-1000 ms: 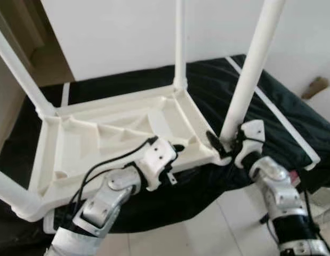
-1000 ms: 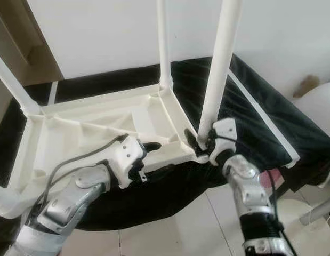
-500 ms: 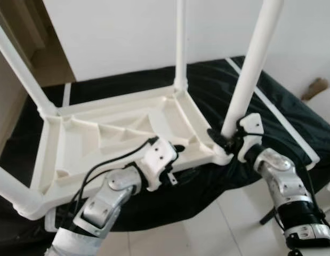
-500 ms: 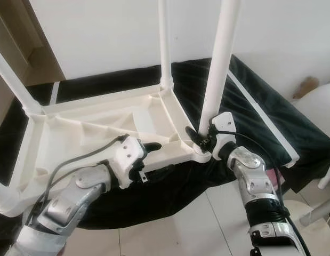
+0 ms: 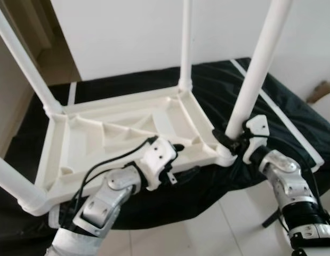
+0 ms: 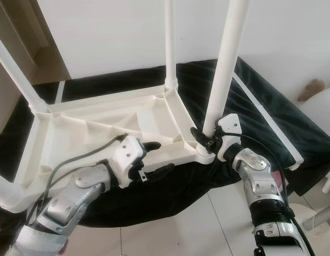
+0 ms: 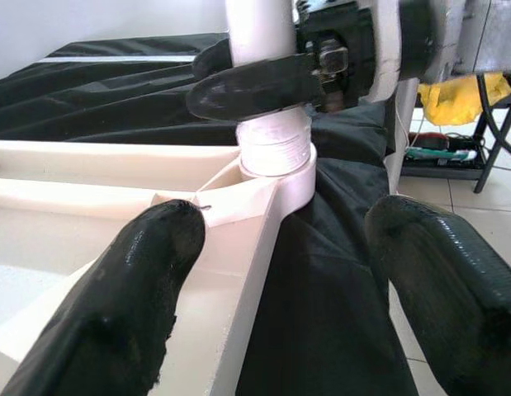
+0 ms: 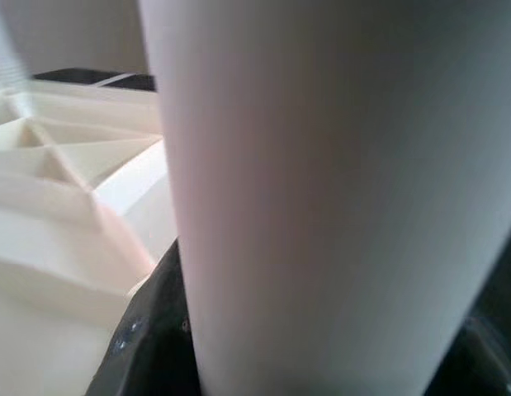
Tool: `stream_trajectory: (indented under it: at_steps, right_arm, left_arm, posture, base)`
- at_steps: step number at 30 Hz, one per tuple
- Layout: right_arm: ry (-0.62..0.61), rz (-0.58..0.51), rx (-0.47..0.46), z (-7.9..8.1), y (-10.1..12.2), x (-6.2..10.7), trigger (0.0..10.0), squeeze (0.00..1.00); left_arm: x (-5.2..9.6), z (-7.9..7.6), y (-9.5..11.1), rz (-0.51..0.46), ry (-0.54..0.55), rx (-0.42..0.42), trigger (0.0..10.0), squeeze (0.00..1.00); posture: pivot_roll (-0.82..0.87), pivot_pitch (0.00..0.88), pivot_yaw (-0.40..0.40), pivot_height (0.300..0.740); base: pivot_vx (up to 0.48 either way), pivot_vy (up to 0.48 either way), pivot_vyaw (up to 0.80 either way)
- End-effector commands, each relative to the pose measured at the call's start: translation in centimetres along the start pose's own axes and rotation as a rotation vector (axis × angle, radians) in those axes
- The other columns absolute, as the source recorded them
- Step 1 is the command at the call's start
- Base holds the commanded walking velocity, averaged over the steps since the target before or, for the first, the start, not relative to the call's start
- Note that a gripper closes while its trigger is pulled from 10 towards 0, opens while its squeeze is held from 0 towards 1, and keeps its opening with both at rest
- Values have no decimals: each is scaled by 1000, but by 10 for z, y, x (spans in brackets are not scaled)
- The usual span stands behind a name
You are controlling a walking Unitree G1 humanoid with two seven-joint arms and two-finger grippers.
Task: Building children table
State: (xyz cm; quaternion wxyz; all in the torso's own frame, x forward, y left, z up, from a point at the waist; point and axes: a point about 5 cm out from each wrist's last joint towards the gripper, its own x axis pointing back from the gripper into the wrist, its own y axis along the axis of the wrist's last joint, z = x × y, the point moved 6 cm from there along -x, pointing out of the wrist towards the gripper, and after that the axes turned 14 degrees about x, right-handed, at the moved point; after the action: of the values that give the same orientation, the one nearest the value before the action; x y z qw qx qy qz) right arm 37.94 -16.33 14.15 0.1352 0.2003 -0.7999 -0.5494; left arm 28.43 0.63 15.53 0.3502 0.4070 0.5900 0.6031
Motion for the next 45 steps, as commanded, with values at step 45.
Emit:
stream_trajectory:
  at_steps: [45]
  right_arm:
    - [-704, 355, -256, 43, -32, 34, 10000, 0]
  left_arm:
    - [-21, 9, -7, -28, 96, 13, 10000, 0]
  posture:
    - [-18, 0, 24, 740]
  base:
    - [0, 0, 0]
